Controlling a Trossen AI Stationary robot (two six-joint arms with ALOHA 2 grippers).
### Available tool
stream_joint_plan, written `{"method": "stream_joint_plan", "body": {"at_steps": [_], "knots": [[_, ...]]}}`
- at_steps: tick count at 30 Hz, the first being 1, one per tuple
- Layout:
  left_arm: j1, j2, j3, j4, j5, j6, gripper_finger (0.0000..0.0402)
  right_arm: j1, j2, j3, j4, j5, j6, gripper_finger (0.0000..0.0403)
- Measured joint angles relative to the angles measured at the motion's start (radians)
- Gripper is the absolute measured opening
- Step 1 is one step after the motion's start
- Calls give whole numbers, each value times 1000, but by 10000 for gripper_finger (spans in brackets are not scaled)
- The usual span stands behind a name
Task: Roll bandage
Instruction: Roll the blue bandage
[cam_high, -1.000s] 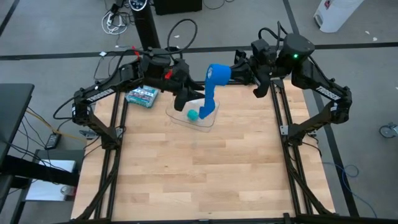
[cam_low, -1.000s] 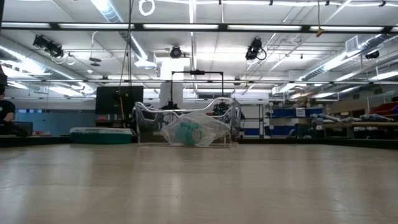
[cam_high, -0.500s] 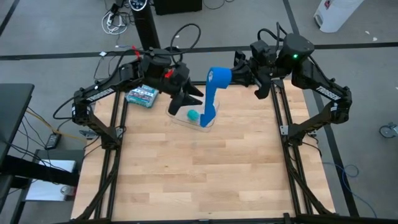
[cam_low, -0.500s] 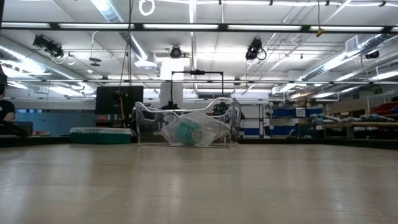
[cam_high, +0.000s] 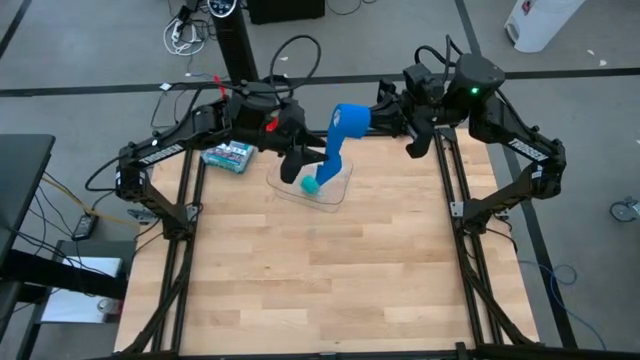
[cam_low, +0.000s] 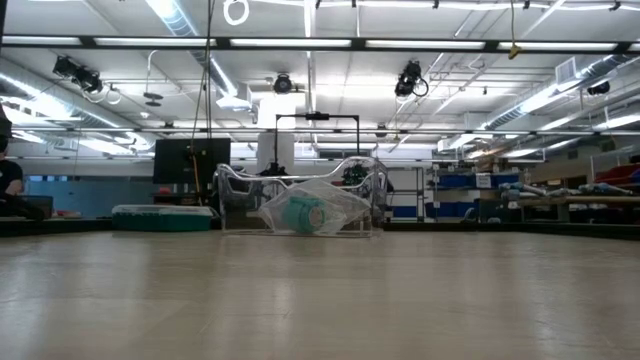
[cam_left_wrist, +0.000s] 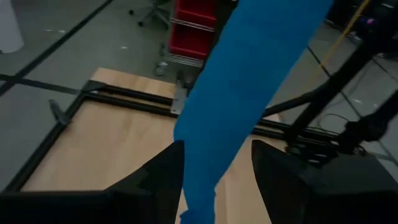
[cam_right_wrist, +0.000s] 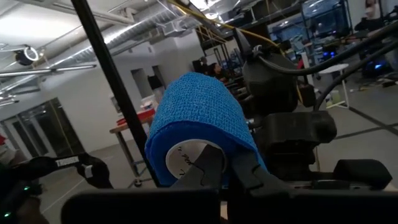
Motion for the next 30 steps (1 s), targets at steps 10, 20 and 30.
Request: {"method": "stream_joint_plan", "body": {"at_steps": [10, 20, 30], "knots": [[-5, 0, 0, -13, -113, -5, 188, 0, 0, 0, 4, 13, 1, 0], [-5, 0, 0, -15, -273, -56, 124, 0, 1, 0, 9, 29, 9, 0], [-5, 5, 0, 31, -158, -82, 9, -2, 11, 1, -2, 27, 14, 0]]}}
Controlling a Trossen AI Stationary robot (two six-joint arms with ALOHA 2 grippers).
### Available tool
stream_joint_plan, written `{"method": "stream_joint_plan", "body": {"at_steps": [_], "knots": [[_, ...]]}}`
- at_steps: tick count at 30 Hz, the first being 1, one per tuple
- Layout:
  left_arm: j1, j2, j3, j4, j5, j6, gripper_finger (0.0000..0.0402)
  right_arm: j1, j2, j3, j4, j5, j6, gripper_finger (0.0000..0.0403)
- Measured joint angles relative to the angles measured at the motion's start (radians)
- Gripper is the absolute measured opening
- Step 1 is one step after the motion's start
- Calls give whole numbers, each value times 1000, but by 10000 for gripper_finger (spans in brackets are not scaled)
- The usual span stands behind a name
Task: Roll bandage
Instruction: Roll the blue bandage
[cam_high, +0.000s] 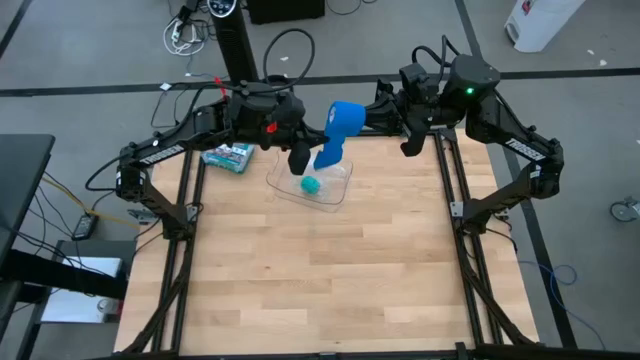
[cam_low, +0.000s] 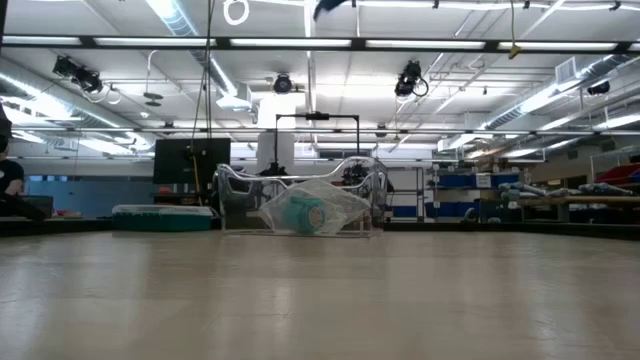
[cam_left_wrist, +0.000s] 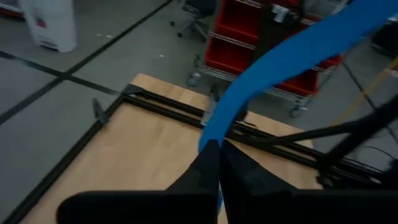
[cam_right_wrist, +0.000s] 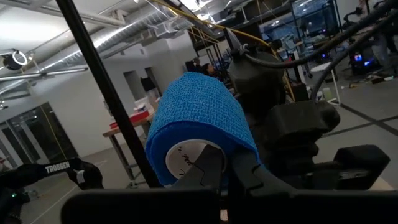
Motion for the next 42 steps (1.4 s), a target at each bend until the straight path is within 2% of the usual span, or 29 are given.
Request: {"method": "stream_joint_plan", "body": {"at_steps": [7, 13, 18, 22, 26, 30, 37, 42], "knots": [[4, -3, 0, -5, 121, -52, 4, -36, -7, 0, -12, 1, -3, 0], [2, -3, 0, -18, 302, -68, 2, -89, -8, 0, -17, 8, 4, 0], [2, -6, 0, -12, 412, -124, 1, -126, -14, 0, -121, 7, -45, 0], [2, -16, 0, -8, 463, -159, 2, -151, -23, 0, -214, -1, -100, 0], [2, -19, 0, -10, 482, -194, 3, -185, -28, 0, -265, -2, -136, 0], [2, -21, 0, -13, 482, -204, 3, -238, -43, 0, -233, -8, -110, 0], [2, -21, 0, -62, 439, -159, 4, -296, -75, 0, -10, -174, 110, 0], [2, -21, 0, -109, 396, -102, 4, -310, -82, 0, 192, -244, 302, 0]]}}
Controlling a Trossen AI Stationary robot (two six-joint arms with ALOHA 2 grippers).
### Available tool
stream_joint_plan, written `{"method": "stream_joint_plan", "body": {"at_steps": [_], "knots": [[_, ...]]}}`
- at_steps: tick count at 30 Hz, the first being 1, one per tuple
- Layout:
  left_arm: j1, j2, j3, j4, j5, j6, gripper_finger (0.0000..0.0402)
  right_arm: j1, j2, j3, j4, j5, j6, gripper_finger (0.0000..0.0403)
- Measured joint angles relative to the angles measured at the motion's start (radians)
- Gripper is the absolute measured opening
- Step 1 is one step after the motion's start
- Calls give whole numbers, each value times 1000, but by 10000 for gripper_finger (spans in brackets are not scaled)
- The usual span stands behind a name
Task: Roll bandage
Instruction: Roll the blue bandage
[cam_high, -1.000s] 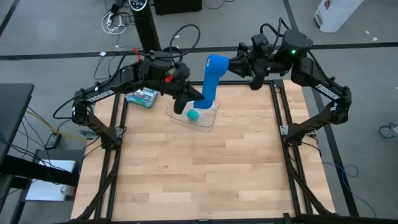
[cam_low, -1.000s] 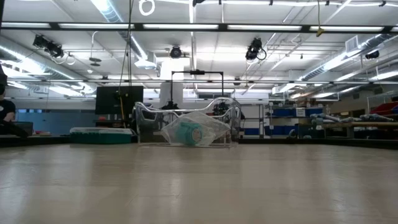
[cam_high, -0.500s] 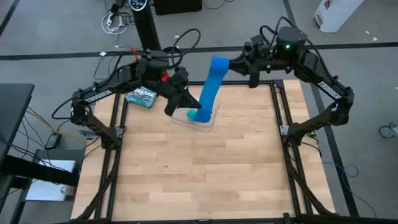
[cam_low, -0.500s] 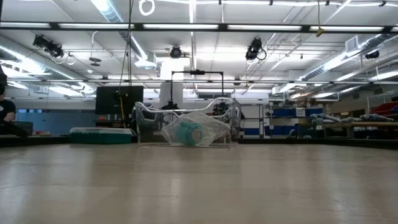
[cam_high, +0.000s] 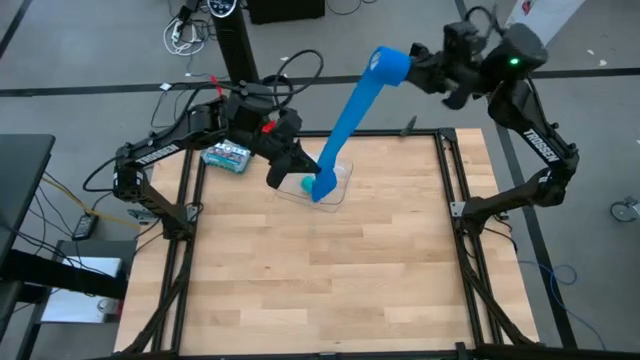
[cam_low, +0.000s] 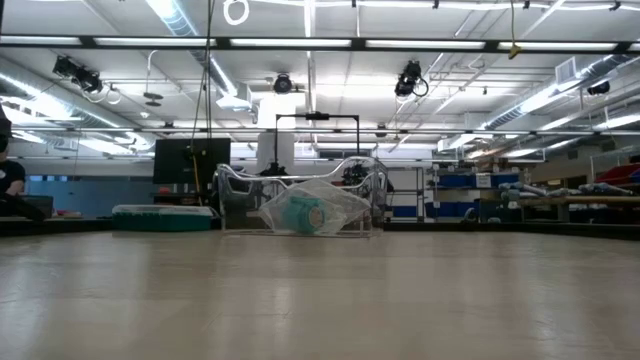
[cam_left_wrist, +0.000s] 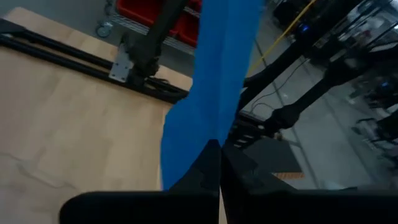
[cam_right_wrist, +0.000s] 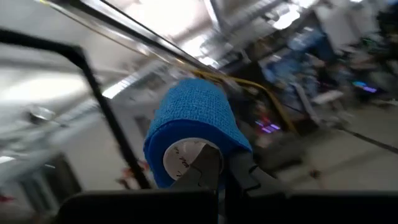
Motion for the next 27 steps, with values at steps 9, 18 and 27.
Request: {"method": "stream_joint_plan", "body": {"at_steps": [9, 18, 27], "knots": [[0, 0, 0, -14, -88, 50, 5, -6, -3, 0, 192, -90, 197, 0], [-10, 2, 0, 28, -71, 1, 5, 122, 0, 0, -513, -15, -87, 0], [-6, 2, 0, 25, 20, 3, 6, 219, 51, -1, -629, -23, -171, 17]]}}
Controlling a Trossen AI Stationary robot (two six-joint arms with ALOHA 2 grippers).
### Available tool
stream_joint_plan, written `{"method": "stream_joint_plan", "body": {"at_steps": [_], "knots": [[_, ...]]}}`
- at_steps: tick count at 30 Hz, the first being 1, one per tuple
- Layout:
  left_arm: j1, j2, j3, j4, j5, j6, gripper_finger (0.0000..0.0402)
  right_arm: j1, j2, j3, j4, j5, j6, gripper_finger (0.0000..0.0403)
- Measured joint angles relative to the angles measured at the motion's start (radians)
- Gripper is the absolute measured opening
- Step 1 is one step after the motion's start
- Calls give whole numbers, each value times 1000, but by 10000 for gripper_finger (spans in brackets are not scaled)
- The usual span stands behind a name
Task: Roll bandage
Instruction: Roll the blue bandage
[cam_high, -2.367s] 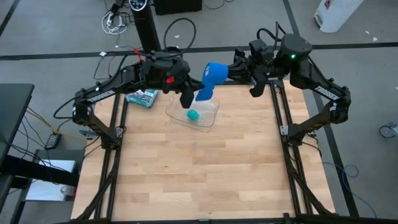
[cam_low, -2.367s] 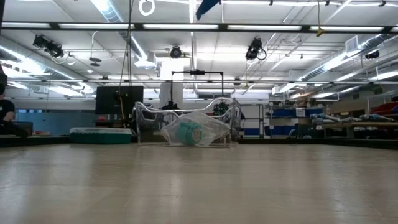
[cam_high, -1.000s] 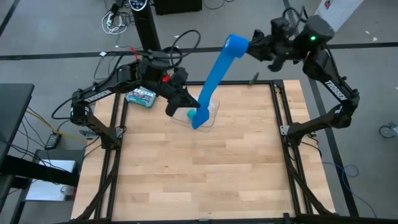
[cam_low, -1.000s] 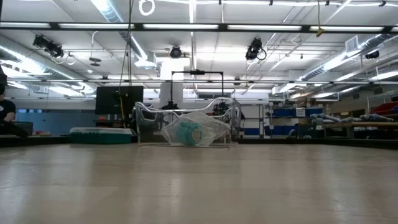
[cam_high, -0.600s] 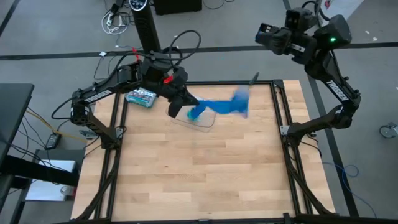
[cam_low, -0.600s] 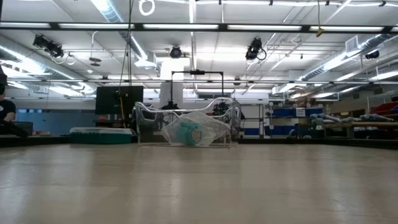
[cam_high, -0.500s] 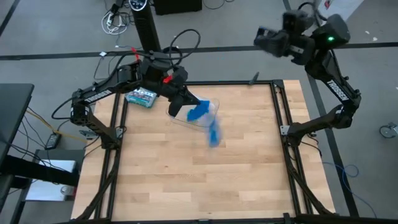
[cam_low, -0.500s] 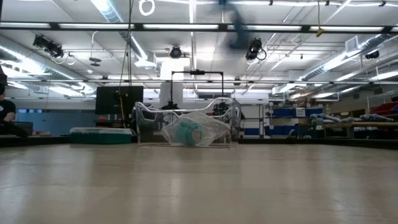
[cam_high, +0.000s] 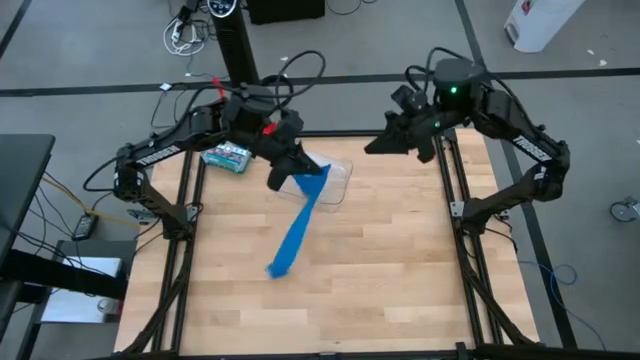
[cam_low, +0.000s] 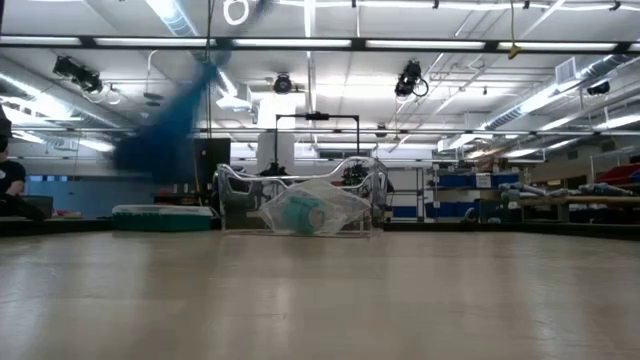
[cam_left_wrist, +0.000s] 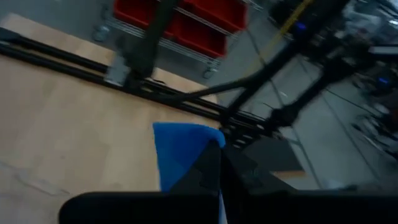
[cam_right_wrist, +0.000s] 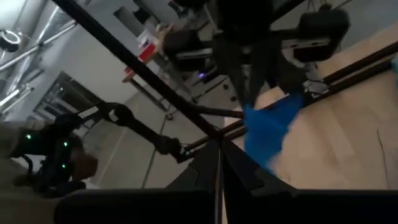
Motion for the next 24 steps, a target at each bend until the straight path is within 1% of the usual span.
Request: {"method": "stream_joint_plan", "body": {"at_steps": [3, 9, 13, 20, 24], "knots": [[2, 0, 0, 4, 48, 0, 6, 24, 5, 0, -2, 13, -12, 27], [2, -5, 0, 13, 106, 1, 6, 53, 6, 0, -11, 17, -14, 42], [2, -5, 0, 37, 135, -7, 6, 87, 9, 1, -64, 42, -34, 52], [7, -5, 0, 66, 135, -43, 6, 169, 34, 0, -324, 248, -149, 57], [12, -5, 0, 131, 134, -83, 6, 225, 75, -9, -393, 322, -190, 57]]}}
